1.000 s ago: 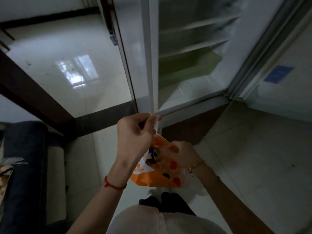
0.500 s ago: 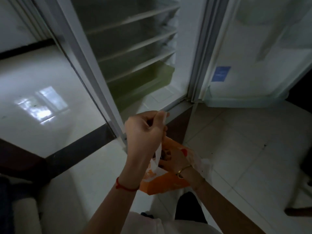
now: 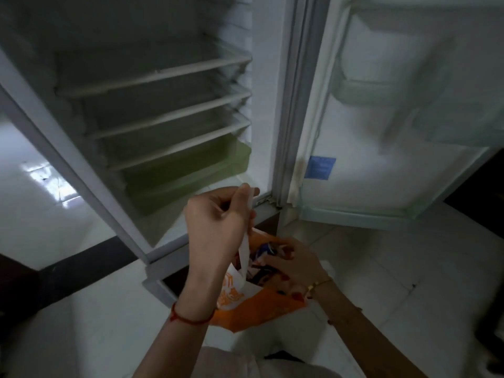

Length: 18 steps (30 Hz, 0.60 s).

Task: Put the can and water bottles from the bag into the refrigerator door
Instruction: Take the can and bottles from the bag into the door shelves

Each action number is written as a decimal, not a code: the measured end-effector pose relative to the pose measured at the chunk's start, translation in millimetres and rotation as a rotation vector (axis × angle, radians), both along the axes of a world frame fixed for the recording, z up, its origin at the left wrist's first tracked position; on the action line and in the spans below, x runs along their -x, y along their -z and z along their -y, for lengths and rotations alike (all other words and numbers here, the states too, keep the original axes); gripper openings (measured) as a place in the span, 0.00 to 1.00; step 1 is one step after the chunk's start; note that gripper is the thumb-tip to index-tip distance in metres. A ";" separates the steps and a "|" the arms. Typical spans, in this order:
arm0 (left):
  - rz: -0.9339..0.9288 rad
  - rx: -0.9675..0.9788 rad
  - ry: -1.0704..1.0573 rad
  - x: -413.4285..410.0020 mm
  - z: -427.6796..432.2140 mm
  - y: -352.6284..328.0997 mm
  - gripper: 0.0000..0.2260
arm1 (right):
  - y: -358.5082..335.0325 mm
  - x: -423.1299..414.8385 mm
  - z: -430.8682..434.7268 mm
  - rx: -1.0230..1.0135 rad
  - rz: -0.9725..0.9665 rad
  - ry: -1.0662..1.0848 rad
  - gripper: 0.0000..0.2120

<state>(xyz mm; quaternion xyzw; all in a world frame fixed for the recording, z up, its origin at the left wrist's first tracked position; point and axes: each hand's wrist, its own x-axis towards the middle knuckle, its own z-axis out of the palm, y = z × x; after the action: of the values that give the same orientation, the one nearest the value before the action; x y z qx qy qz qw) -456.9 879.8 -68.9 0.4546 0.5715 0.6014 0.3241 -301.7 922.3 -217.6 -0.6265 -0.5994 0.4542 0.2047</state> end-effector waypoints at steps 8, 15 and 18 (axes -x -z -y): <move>0.013 -0.081 -0.059 -62.0 -47.4 -11.1 0.20 | -91.7 -98.7 -50.1 -0.384 -0.115 0.069 0.19; 0.046 -0.110 -0.101 -94.2 -75.1 -16.9 0.22 | -208.9 -146.4 -89.6 -0.832 -0.363 0.213 0.20; 0.040 -0.108 -0.090 -102.6 -82.9 -21.0 0.22 | -241.9 -152.1 -97.5 -1.019 -0.416 0.223 0.20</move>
<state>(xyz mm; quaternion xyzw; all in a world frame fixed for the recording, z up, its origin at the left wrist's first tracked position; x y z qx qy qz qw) -354.3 962.7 -47.9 0.4333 0.5515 0.6542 0.2831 -149.6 1019.9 24.3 -0.4053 -0.6200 0.1969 0.6423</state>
